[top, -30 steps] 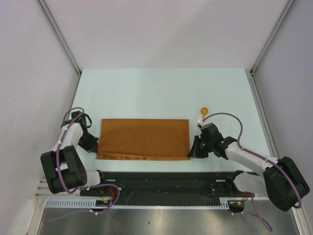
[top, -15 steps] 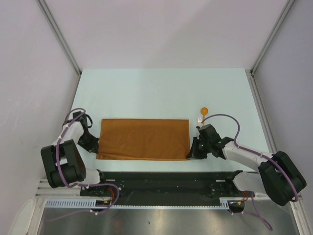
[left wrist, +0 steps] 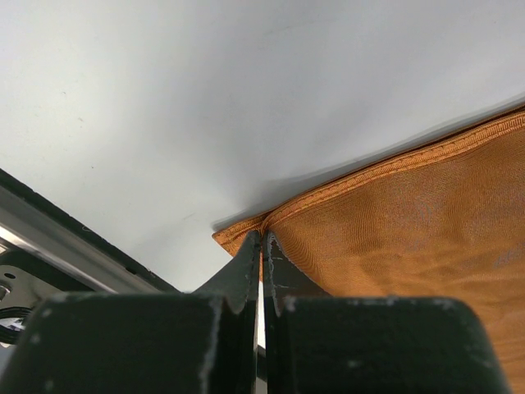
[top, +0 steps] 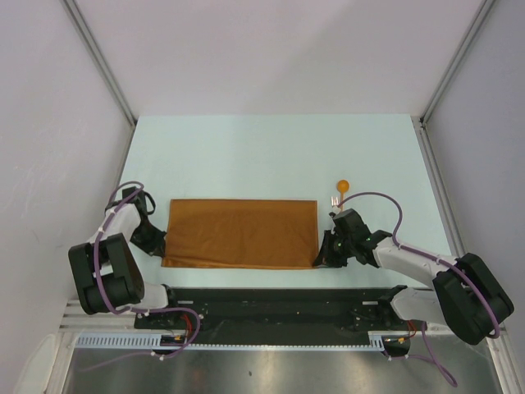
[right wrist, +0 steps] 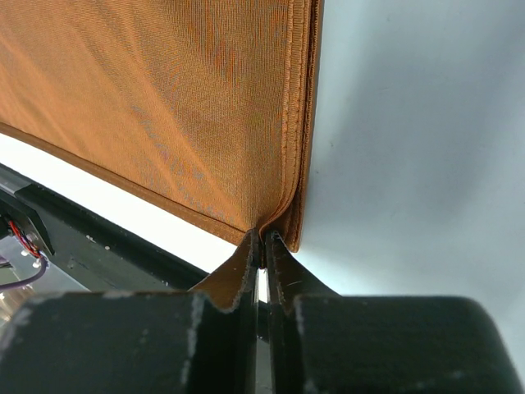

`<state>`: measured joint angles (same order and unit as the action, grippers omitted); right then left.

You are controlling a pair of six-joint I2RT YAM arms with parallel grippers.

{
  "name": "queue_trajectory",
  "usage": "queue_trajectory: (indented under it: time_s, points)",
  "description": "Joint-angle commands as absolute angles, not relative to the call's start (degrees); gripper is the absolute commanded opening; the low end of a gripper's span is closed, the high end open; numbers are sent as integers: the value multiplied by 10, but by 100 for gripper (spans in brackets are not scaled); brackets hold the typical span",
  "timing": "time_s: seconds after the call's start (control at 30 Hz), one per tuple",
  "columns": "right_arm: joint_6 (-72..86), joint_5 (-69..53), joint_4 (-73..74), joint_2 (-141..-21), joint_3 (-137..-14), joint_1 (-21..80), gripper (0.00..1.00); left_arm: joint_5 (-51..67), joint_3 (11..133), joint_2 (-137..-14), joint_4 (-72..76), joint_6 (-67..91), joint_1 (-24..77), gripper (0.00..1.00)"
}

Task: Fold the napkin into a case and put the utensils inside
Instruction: Fold and flatten the napkin at the center of the board.

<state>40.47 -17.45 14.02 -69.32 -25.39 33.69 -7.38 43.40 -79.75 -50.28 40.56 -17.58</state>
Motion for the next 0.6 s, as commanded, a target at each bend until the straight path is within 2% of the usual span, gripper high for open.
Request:
queue_trajectory:
  time_s: [0.0, 0.57]
  points:
    - [405, -168, 135, -693, -254, 340, 8, -84, 432, -795, -509, 418, -183, 0]
    - [405, -166, 135, -684, -251, 340, 4, -95, 436, -767, -559, 438, -185, 0]
